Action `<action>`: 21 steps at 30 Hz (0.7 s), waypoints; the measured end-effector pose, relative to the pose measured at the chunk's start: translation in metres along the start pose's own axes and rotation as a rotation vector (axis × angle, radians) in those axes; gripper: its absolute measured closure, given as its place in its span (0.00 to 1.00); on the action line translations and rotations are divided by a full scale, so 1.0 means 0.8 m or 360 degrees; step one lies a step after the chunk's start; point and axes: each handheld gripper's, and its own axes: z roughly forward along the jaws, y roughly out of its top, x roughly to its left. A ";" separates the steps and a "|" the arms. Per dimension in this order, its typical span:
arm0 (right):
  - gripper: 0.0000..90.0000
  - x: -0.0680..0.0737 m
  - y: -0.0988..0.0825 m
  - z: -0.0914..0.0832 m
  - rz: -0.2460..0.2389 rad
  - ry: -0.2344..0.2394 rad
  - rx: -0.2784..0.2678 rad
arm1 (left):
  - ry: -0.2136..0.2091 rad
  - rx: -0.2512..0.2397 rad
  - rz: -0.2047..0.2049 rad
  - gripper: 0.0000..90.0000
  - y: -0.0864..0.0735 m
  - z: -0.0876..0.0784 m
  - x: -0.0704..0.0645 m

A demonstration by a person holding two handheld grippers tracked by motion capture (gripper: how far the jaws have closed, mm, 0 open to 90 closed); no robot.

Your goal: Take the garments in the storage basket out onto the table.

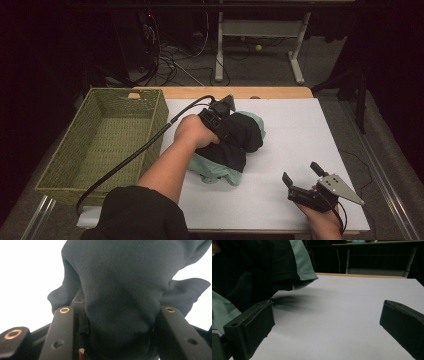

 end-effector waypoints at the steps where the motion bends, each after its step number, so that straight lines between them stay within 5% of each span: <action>1: 0.00 0.000 0.000 0.000 -0.0007 0.0001 0.0002 | -0.0001 0.0008 -0.0001 0.55 0.001 0.004 0.001; 13: 0.00 0.000 -0.001 0.001 -0.0009 0.0009 0.0009 | 0.0011 0.0029 0.0038 0.49 0.004 0.036 0.003; 17: 0.00 0.000 0.000 0.001 -0.0010 0.0007 0.0009 | 0.0032 0.0002 0.0121 0.38 0.005 0.041 0.002; 21: 0.00 0.000 0.000 0.002 -0.0009 0.0007 0.0010 | 0.0016 0.0020 0.0113 0.34 0.006 0.041 0.006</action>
